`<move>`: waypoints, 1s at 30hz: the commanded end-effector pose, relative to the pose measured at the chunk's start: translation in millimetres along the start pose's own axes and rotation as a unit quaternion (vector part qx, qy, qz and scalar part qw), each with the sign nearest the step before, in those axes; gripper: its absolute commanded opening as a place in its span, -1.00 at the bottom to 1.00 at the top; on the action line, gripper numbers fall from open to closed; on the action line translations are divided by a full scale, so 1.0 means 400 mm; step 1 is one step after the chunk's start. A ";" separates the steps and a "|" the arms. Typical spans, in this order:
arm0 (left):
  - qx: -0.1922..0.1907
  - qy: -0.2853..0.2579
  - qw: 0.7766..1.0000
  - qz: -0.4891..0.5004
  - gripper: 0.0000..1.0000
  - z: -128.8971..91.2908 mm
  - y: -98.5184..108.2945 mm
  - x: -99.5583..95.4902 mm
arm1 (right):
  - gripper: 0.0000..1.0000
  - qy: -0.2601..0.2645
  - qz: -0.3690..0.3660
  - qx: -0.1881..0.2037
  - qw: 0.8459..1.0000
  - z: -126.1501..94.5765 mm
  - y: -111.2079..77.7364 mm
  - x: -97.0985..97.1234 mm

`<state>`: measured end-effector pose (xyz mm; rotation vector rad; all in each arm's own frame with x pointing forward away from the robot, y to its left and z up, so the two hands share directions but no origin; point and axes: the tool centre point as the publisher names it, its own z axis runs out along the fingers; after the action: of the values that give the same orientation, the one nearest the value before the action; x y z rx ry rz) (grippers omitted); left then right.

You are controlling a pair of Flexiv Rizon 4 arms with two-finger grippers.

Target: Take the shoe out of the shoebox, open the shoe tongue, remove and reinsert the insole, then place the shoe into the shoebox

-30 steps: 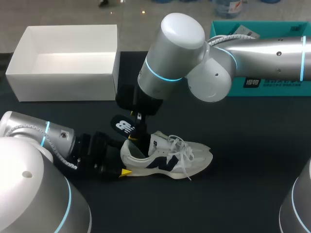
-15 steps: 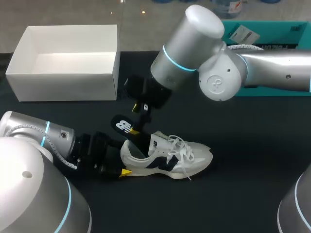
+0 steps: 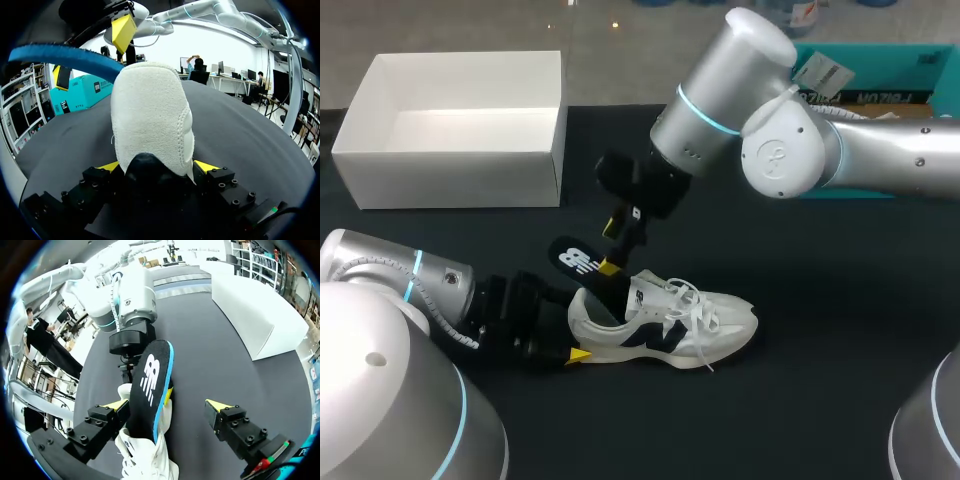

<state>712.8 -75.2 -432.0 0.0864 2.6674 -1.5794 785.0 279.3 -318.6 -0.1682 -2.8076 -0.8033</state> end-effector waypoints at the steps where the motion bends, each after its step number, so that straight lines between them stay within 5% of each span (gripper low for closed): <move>1: -0.001 0.000 1.000 0.000 -1.00 0.011 0.013 0.004 | 1.00 0.004 0.009 -0.016 1.000 0.020 -0.033 0.011; 30: -0.001 0.000 1.000 0.000 -1.00 0.011 0.013 0.004 | 1.00 0.062 0.023 -0.052 0.996 0.023 -0.015 0.032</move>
<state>712.9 -75.2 -432.1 0.0864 2.6674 -1.5792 767.3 276.8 -325.8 -0.1941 -2.6391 -0.9289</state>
